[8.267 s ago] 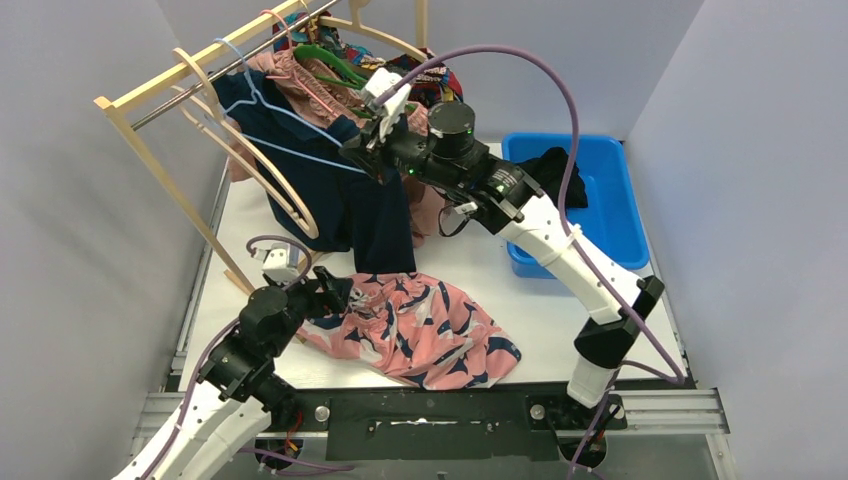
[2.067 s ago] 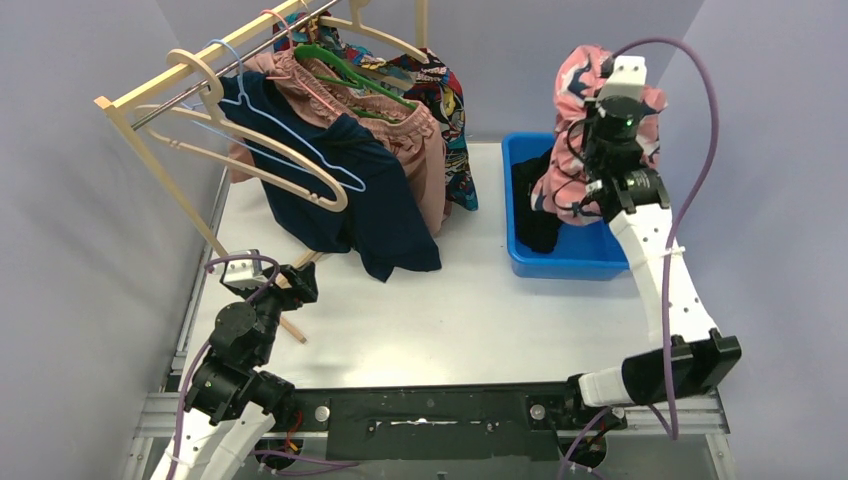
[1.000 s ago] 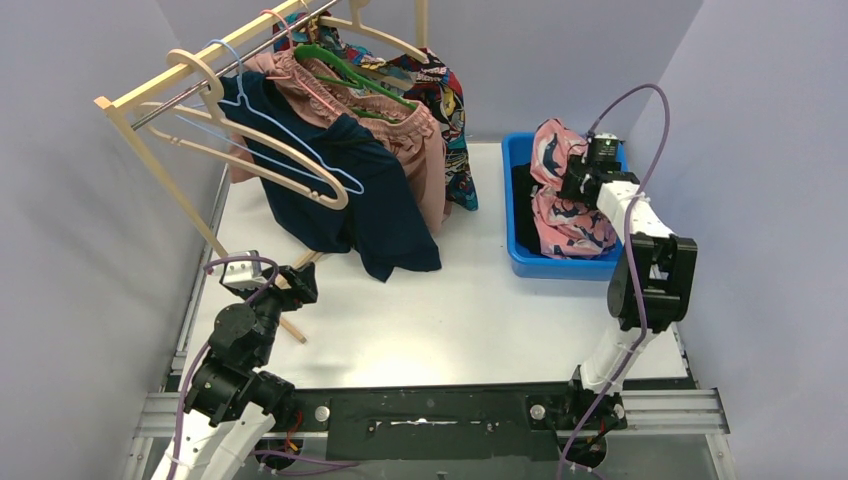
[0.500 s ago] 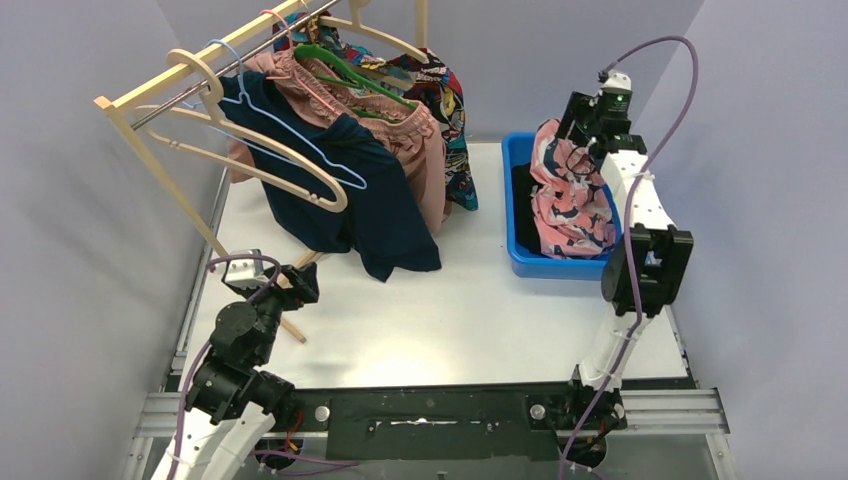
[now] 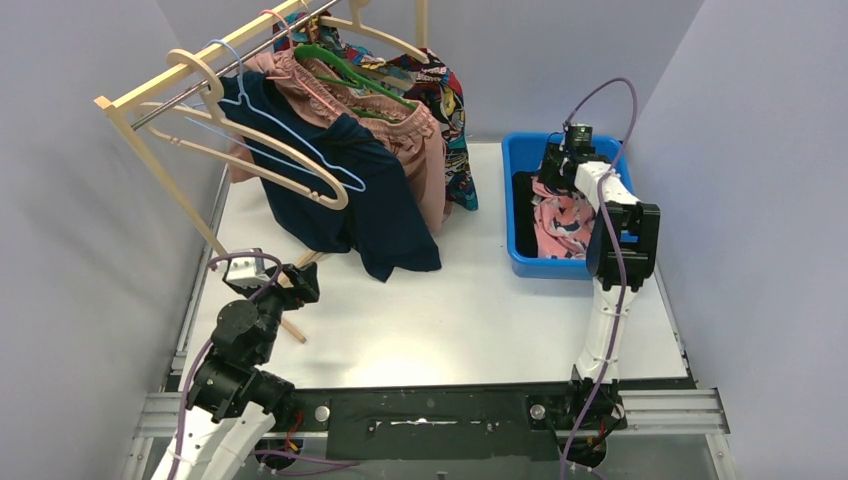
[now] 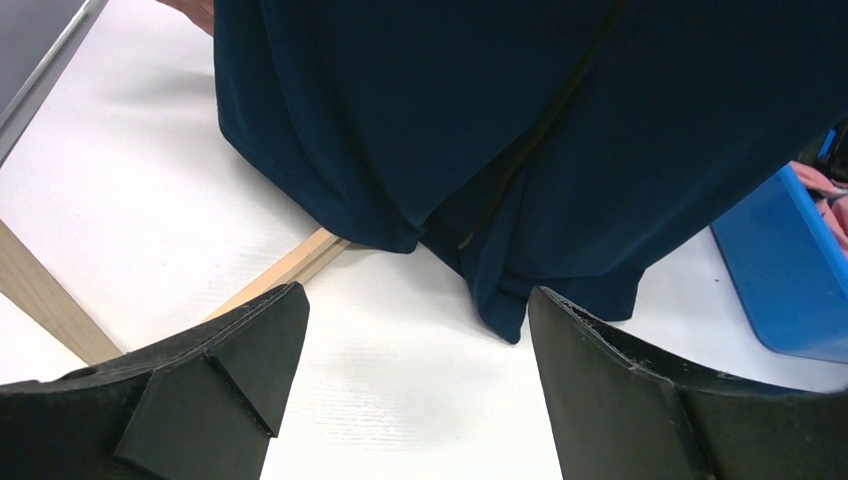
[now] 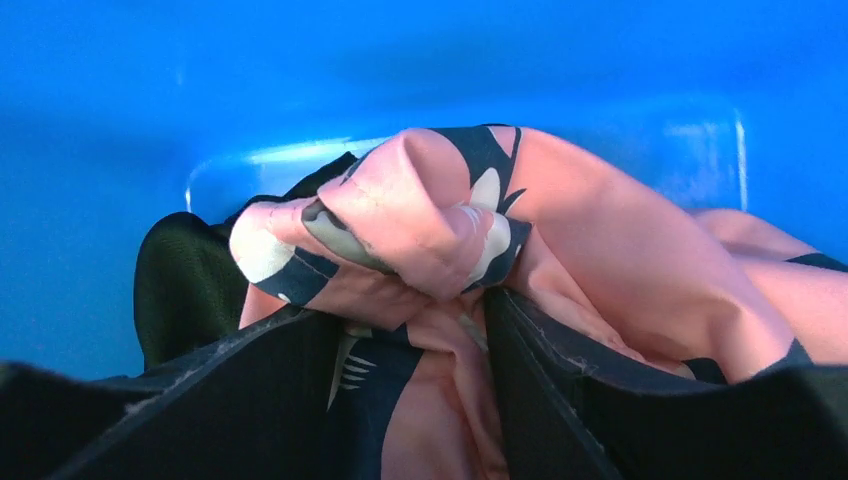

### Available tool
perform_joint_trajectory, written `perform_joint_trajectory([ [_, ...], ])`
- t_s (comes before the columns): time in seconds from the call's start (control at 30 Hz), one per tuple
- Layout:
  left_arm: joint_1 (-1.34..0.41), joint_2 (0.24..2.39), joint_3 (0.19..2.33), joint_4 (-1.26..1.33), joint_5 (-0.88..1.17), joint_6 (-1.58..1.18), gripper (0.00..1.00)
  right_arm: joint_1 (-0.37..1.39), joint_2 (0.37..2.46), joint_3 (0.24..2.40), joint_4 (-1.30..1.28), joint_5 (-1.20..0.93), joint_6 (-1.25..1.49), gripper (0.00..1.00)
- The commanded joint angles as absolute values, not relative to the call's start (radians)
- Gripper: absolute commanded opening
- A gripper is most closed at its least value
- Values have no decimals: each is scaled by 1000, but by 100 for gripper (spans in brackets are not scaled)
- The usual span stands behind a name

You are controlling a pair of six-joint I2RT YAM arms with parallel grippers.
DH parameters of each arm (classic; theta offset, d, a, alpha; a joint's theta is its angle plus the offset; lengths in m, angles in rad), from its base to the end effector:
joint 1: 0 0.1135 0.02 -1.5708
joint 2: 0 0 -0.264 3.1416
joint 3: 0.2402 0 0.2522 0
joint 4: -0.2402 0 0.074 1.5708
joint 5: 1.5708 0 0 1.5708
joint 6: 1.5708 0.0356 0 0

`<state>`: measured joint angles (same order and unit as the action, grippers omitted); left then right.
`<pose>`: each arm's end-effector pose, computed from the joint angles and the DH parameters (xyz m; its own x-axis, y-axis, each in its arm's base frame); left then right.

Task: Remove the shorts from the hanger
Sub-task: Place the shorts in the basket.

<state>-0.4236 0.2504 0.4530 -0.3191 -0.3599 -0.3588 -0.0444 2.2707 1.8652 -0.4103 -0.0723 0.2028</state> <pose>0.0951 -0.0291 0.2745 -0.1223 -0.3053 -0.9444 0.0244 0.9503 -0.3104 0.5135 -0.0202 0.1942 -0.7137 0.2328 -0.6606 0.1415 0.9716 0.1896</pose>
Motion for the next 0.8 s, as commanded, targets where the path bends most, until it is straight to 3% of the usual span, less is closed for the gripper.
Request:
perform_joint_trajectory([
  [0.0, -416, 218, 460, -267, -357, -356, 81, -51, 2093, 1746, -367, -22, 167, 54],
  [0.13, -416, 207, 465, -271, -350, -357, 81, -40, 2088, 1913, -527, -172, 142, 59],
  [0.23, -416, 196, 461, -267, -347, -359, 81, 8, 1988, 1961, -518, -106, 131, 67],
  [0.5, -416, 205, 460, -276, -360, -359, 81, 119, 1538, 1436, -94, 4, 216, 79],
  [0.7, -416, 230, 458, -267, -344, -358, 81, 111, 1220, 1013, 288, -251, 561, 99],
  [0.77, -415, 244, 461, -270, -342, -356, 81, 103, 1164, 907, 364, -347, 677, 98],
])
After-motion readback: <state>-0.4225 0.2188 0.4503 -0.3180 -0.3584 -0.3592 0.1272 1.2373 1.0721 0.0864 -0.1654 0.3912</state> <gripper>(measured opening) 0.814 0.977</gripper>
